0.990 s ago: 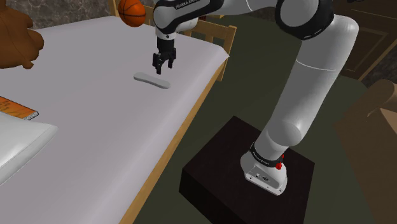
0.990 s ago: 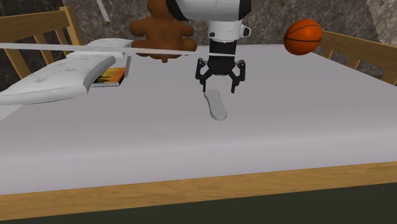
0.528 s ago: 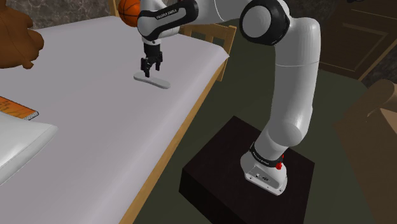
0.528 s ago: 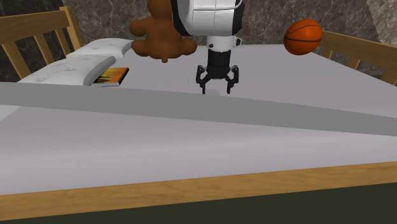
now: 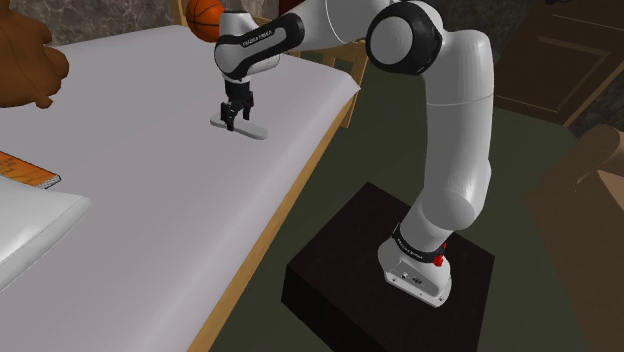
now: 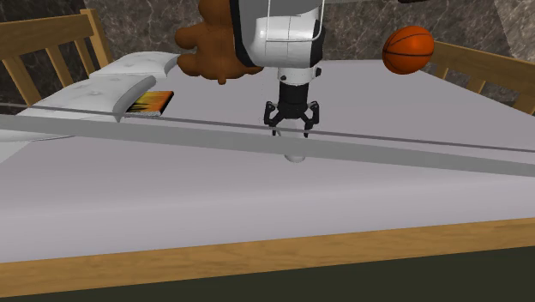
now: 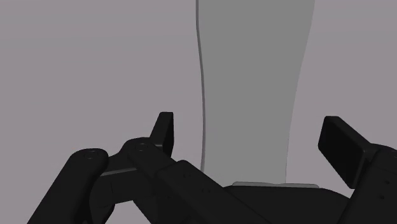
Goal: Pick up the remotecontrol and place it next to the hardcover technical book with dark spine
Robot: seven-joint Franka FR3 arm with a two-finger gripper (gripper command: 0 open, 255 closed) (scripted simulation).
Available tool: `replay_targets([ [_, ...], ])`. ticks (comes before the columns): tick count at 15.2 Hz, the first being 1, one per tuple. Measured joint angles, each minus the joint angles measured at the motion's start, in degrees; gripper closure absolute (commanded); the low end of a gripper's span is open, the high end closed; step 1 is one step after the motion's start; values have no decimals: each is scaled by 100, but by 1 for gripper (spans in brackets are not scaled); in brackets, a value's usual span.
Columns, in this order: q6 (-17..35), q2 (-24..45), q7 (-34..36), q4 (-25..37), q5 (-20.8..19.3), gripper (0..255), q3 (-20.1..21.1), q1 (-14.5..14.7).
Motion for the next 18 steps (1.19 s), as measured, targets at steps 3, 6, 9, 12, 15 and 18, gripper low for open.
replay_targets([
  [3, 49, 27, 0, -20, -1, 0, 0, 1],
  [6, 54, 29, -2, -22, -1, 0, -1, -1],
  [9, 54, 28, -2, -23, -1, 255, 0, 0],
  [12, 55, 30, -2, -25, -1, 255, -1, 0],
  [15, 55, 30, -2, -26, -1, 255, -1, 0],
  [18, 19, 19, -4, 0, -1, 255, -1, -2],
])
